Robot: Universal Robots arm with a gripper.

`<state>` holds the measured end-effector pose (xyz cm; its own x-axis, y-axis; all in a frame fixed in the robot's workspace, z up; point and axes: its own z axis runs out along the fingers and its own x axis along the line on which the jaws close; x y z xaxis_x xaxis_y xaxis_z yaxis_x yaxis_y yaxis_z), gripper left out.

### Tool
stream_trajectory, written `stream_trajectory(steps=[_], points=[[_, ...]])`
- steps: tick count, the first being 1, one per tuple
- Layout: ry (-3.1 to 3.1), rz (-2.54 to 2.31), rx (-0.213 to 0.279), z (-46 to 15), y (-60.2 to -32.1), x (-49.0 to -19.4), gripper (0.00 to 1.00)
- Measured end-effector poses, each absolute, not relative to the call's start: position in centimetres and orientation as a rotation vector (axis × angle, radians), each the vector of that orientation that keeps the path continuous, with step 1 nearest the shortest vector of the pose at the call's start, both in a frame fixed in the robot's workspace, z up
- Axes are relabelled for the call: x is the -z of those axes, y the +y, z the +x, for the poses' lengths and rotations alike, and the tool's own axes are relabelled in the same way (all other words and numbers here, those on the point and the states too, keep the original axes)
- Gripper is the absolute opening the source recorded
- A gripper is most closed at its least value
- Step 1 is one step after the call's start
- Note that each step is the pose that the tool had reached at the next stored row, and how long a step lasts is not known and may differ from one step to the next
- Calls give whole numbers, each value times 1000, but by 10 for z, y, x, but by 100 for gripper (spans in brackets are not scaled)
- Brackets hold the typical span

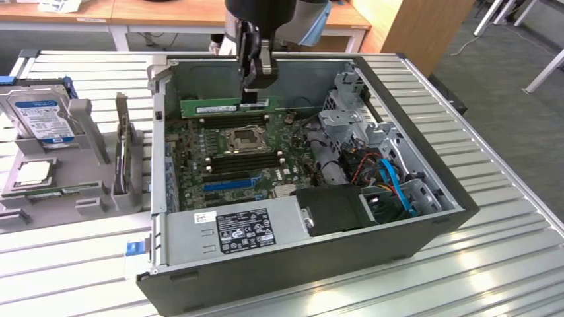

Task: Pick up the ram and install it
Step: 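Pick up the ram and move it above insertion slot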

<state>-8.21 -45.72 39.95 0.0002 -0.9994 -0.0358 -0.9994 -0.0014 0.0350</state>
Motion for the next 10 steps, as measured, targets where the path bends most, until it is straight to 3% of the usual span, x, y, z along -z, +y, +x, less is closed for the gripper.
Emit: stream_trajectory(steps=[10], points=[[2219,-2221,-79,-66,-457,-399,12]])
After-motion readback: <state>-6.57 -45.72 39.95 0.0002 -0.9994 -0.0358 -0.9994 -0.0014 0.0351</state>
